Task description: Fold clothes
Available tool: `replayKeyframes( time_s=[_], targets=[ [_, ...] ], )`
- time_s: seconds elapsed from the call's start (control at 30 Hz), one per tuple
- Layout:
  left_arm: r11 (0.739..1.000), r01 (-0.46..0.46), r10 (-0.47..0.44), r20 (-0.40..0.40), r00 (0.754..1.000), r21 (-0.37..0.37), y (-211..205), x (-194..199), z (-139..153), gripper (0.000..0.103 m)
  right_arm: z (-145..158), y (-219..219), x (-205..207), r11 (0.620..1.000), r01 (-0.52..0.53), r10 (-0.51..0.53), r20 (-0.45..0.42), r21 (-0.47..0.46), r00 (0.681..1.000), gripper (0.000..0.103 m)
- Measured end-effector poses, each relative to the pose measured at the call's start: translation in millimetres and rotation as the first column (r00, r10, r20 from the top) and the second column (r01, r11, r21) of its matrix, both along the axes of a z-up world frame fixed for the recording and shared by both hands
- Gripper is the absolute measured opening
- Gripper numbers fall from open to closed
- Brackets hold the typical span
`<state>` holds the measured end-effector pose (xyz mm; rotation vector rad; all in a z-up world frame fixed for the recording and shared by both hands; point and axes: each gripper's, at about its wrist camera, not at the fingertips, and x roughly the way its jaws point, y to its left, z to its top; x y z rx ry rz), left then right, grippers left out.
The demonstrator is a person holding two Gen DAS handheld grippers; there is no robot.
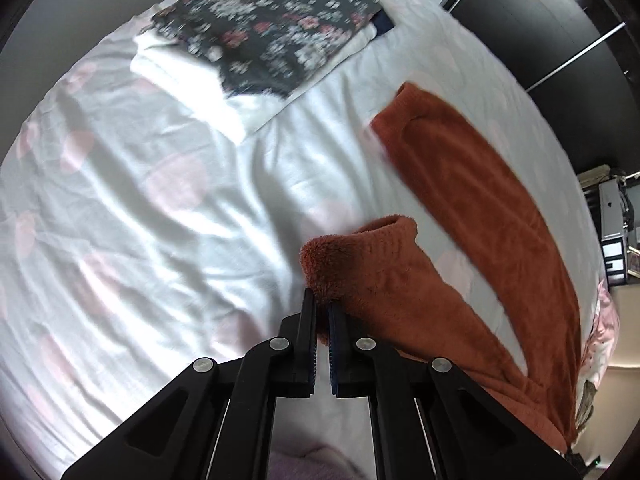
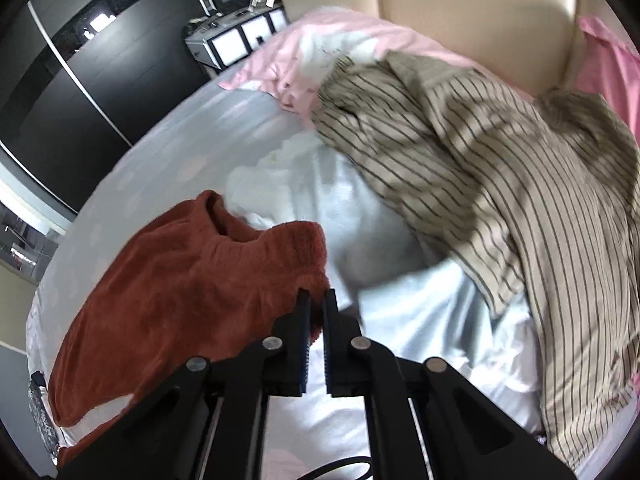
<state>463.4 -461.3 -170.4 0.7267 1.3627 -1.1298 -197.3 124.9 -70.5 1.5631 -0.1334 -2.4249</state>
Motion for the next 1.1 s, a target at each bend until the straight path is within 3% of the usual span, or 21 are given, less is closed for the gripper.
replayKeyframes(
  time_s=[0.17,0.4,0.6,0.67,0.83,0.97,1.1],
  targets=[
    [0.990,0.050,-0.062,0.081,0.995,0.135,17,0,-33,0.005,-41,21,12,0.997,0.021,-0.028,0.090,0.072,0.996,0.005],
    [0.945,0.074,-0.134,0.171,0.976,0.318,20,-8,-92,0.006,-87,35,13,0.994,0.035,-0.049,0.133,0.106,0.990,0.005],
    [0.955,0.110,-0.156,0.147,0.977,0.276,21,2,-73,0.020,-82,32,12,0.991,-0.042,0.025,0.134,0.126,0.991,0.010],
    [0.957,0.122,-0.163,0.140,0.977,0.262,22,5,-67,0.038,-77,33,13,0.988,-0.074,0.056,0.134,0.133,0.989,0.020],
    [0.962,0.151,-0.182,0.121,0.976,0.227,24,13,-52,0.039,-60,43,17,0.986,-0.098,0.081,0.124,0.133,0.989,0.022],
    [0.962,0.190,-0.223,0.159,0.962,0.197,9,-3,-59,0.050,-42,50,20,0.983,-0.066,0.051,0.091,0.173,0.995,0.022],
    [0.958,0.231,-0.264,0.204,0.943,0.169,-7,-21,-69,0.052,-31,45,23,0.998,-0.052,0.048,0.129,0.033,0.990,0.022]
  ],
)
